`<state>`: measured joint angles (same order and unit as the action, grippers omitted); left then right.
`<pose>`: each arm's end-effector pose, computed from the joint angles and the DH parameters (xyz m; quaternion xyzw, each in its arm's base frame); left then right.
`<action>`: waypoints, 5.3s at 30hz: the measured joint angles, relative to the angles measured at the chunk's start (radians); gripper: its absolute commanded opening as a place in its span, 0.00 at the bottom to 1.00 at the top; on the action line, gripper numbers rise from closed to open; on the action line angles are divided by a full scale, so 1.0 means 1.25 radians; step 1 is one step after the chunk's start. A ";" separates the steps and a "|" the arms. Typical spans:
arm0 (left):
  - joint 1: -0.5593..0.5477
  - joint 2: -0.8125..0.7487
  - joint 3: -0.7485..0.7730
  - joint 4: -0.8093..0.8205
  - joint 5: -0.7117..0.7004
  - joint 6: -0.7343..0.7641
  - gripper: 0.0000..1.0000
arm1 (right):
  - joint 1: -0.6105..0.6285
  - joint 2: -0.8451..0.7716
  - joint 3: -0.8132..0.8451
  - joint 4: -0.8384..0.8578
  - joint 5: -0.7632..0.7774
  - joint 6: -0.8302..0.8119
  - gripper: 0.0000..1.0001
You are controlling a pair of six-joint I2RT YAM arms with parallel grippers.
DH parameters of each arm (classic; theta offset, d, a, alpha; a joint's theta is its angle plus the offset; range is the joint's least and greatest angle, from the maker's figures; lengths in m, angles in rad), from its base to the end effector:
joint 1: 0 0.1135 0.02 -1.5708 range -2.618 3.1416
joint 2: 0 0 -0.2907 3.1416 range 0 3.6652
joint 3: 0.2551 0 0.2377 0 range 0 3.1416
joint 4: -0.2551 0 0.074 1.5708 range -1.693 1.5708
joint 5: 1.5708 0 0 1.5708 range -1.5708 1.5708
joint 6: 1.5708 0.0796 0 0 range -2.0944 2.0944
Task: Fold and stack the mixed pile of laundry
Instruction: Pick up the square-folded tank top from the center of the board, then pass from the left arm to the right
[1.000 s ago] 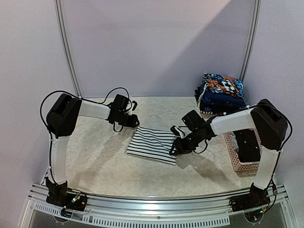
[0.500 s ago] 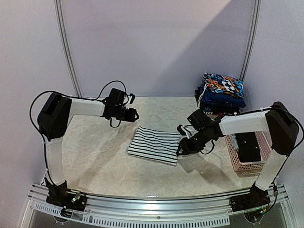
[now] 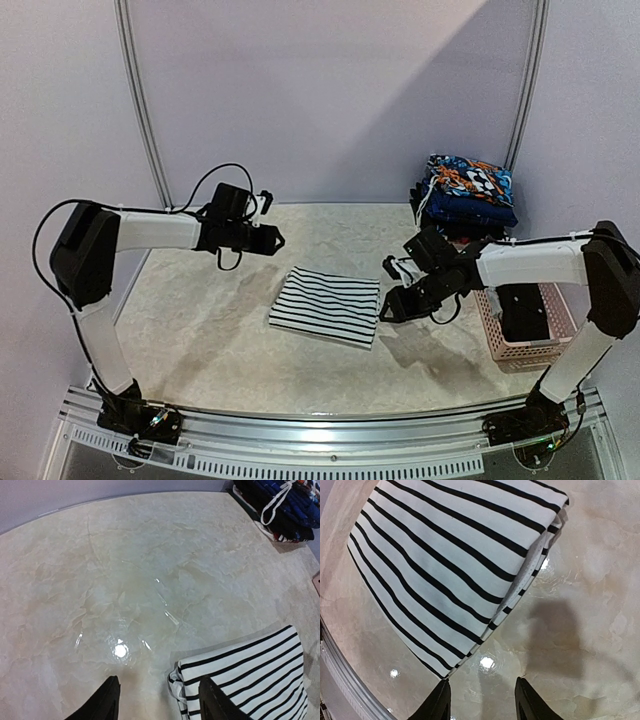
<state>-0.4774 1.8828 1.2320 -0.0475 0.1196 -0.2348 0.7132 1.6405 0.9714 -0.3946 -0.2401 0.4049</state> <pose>0.3916 -0.2133 0.2002 0.1345 0.8950 -0.1978 0.3764 0.2382 0.2311 0.1756 -0.1772 0.9451 0.2304 0.1496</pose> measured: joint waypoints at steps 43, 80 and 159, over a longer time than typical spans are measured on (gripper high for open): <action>-0.462 -0.114 -0.113 -0.125 -0.143 0.348 0.54 | -0.084 -0.103 -0.114 0.097 0.043 0.071 0.99; -0.589 0.175 0.103 -0.158 -0.317 0.500 0.37 | -0.128 -0.105 -0.144 0.124 0.041 0.079 0.99; -0.512 0.085 -0.108 0.200 -0.164 0.399 0.00 | -0.115 0.075 -0.094 0.367 -0.216 0.311 0.98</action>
<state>-1.1179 1.9888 1.0969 0.2024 -0.0860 0.2634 0.5697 1.7340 0.8539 0.0647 -0.5098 0.7937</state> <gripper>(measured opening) 0.014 0.988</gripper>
